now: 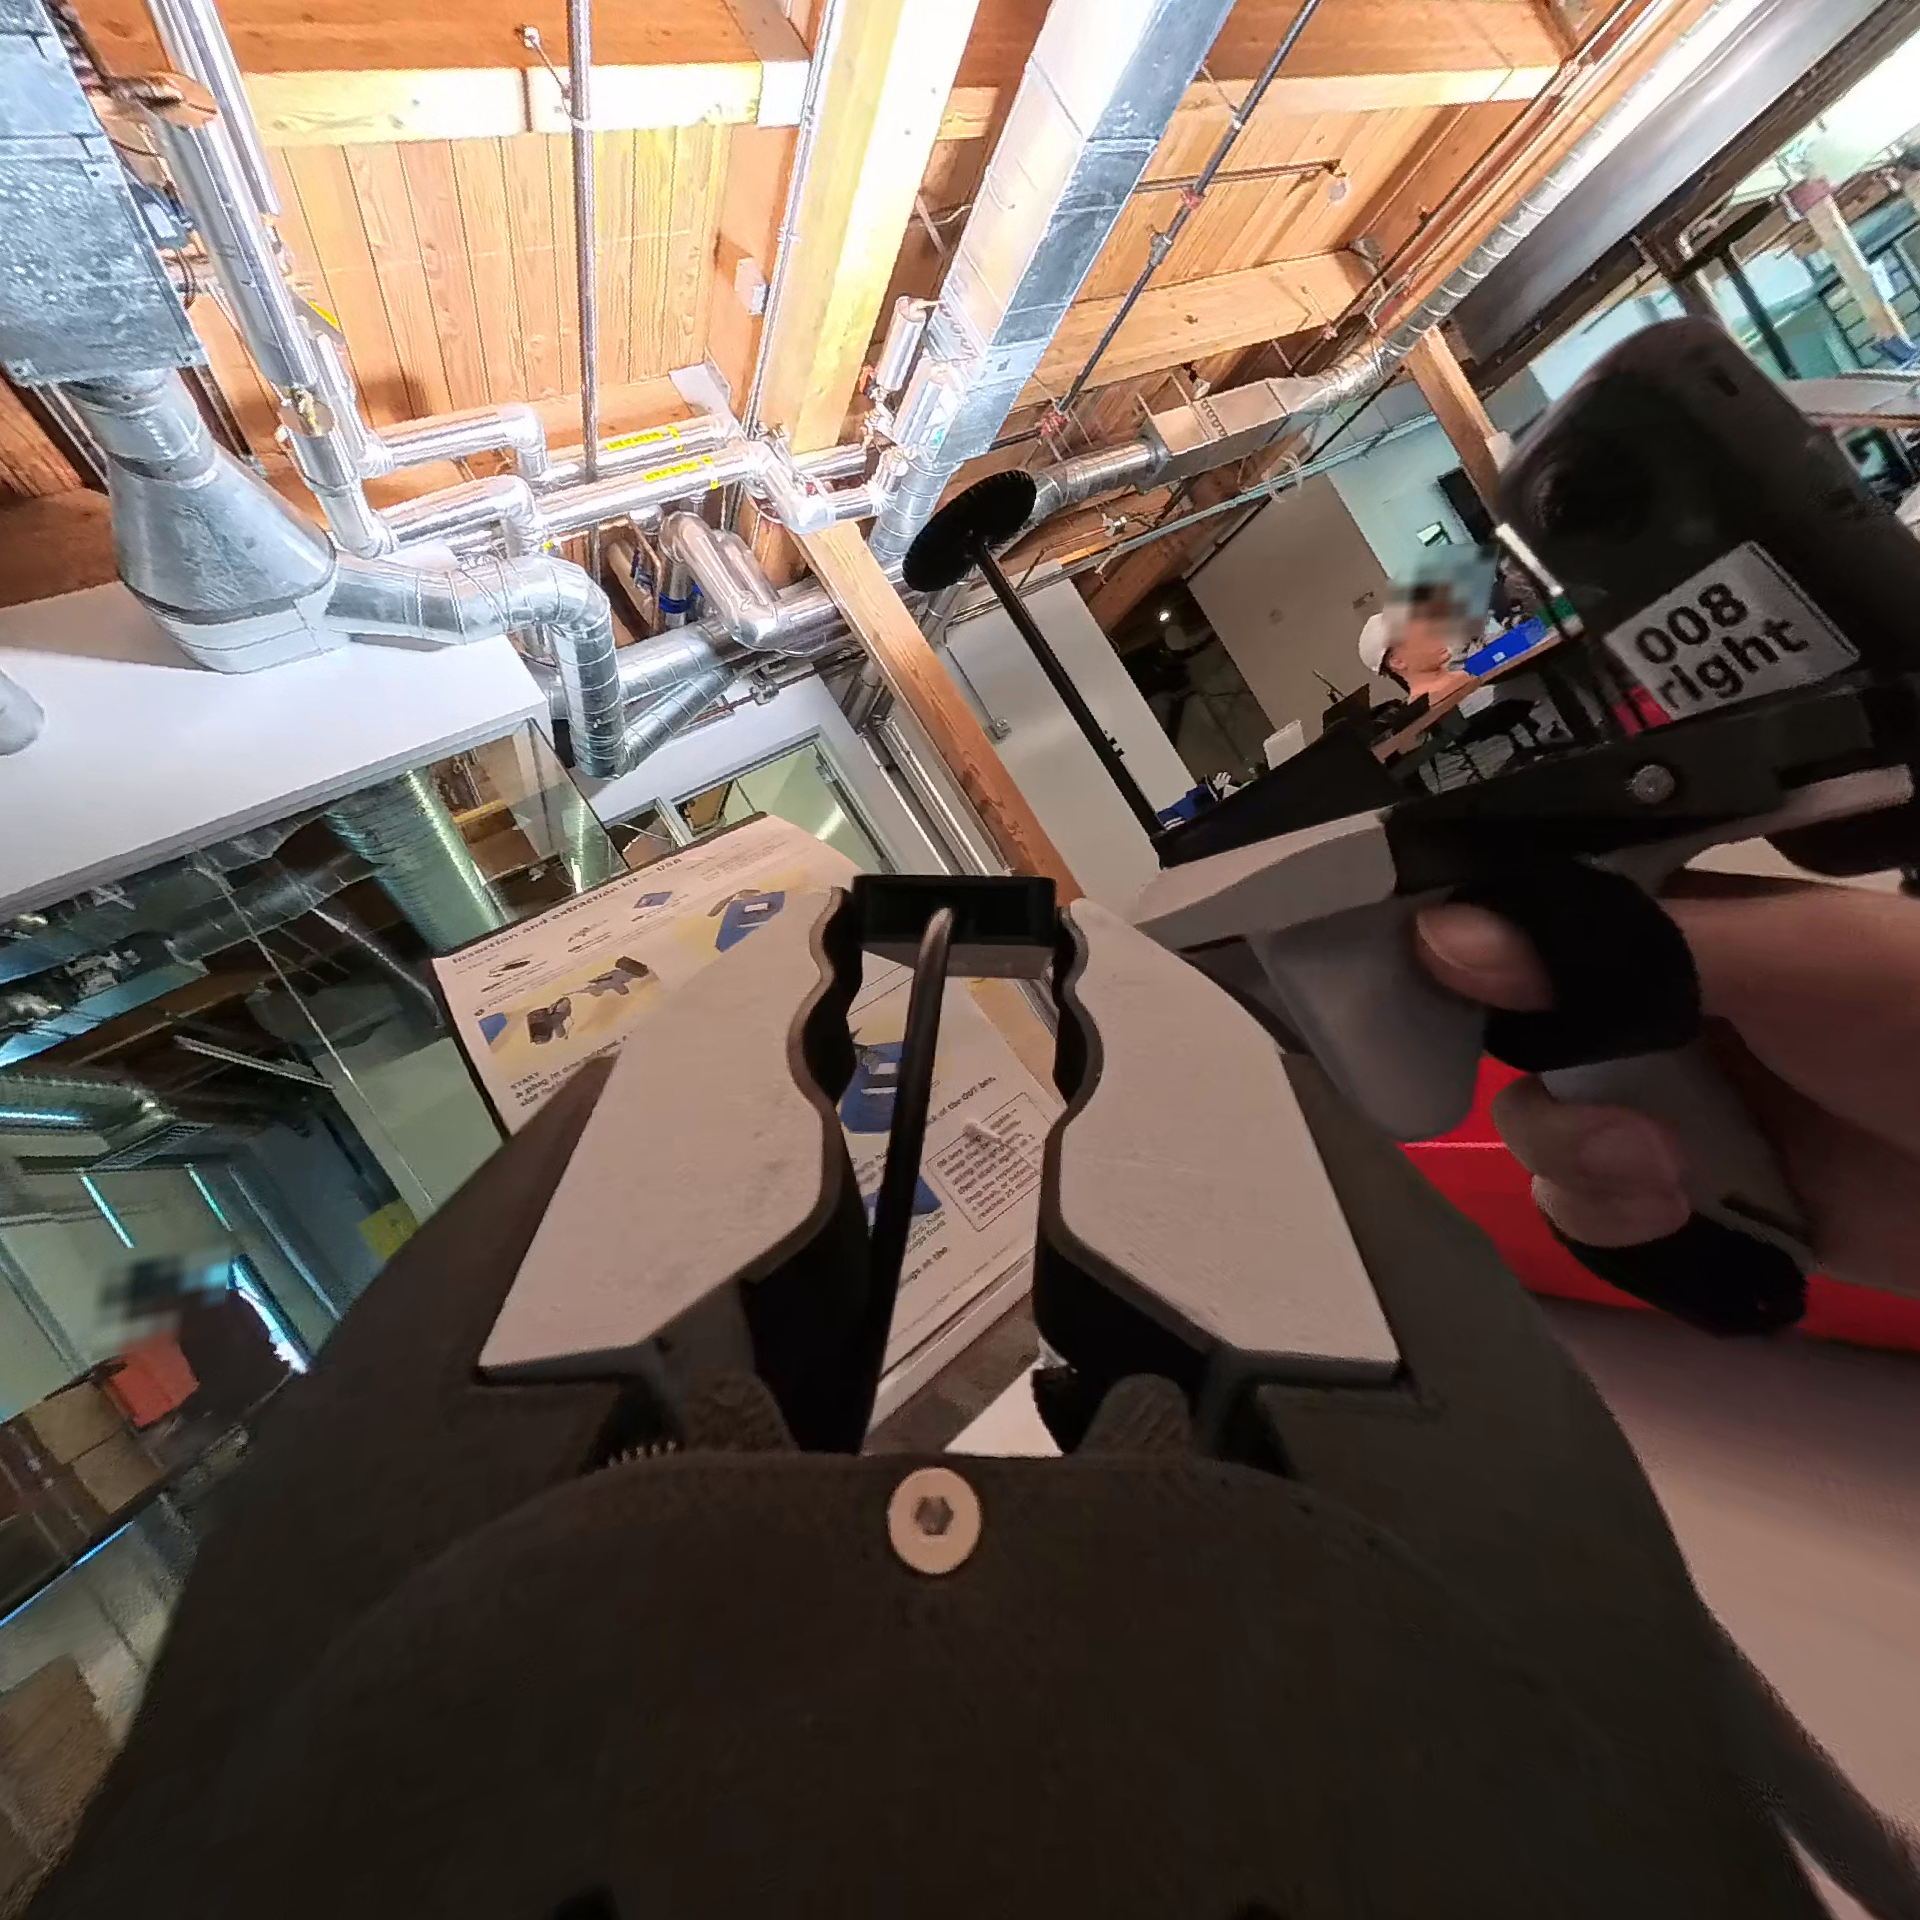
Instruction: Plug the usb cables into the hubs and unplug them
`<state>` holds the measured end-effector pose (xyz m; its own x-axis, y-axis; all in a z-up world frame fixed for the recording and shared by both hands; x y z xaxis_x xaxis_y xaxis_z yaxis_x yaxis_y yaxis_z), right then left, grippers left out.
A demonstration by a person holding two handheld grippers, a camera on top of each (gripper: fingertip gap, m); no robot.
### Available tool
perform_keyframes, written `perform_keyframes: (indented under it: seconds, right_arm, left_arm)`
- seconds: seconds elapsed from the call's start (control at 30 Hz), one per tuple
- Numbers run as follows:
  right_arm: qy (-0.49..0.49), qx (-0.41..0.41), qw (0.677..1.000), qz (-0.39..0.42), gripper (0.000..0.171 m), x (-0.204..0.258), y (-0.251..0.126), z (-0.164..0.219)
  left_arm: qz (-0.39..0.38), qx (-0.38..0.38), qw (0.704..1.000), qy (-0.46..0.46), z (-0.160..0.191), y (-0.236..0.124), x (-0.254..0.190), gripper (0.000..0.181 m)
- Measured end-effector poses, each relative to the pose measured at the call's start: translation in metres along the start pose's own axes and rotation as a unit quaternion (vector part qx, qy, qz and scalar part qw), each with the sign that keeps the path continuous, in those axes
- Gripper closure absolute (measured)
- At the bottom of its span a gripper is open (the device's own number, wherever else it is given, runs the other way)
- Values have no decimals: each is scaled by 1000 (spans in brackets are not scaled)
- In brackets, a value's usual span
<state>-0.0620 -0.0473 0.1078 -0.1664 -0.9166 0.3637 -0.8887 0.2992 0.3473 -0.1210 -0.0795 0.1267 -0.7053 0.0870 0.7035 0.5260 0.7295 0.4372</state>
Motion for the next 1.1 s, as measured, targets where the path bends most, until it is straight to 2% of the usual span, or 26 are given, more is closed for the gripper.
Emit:
perform_keyframes:
  seconds: [0.2,0.3,0.37,0.6,0.67,0.8,0.9,0.97,1.03,1.1]
  right_arm:
    - [-46,-25,998,24,154,4,-3,-2]
    - [-90,-67,991,66,154,8,-5,-3]
    - [-86,-80,990,72,154,11,-5,-3]
    - [-132,-37,991,-5,154,20,-5,-8]
    - [-121,-33,992,19,154,15,-5,-8]
    - [-64,-77,992,82,154,9,1,0]
    - [-102,-58,991,63,154,17,5,-3]
    - [-130,-15,991,42,154,20,2,0]
    - [-130,17,990,58,154,9,-6,-1]
    - [-115,104,984,86,154,-10,-13,8]
  left_arm:
    - [-2,-1,1000,-4,-2,0,-1,146]
    - [-18,-1,1000,20,-3,0,-2,146]
    - [-19,2,999,40,-5,-1,-1,145]
    - [18,-17,1000,11,-13,-5,8,146]
    - [7,3,999,34,-9,-1,5,145]
    - [-11,22,998,51,-1,1,6,145]
    - [-21,13,1000,8,-2,-4,20,145]
    - [-139,70,988,24,16,-17,66,146]
    - [-117,48,991,-35,22,-30,92,146]
    - [-59,-15,987,-147,15,-38,102,146]
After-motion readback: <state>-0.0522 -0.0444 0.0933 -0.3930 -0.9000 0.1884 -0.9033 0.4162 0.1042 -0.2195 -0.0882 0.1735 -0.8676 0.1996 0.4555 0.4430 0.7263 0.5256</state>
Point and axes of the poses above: each gripper's, where its closed fingertips meet, y out along the fingers, z out of its underside, x = y × z across the jaws, the point moved 3 cm from there along -y, back along the fingers, and after that the axes turned 15 degrees about y, right-handed, at the moved point
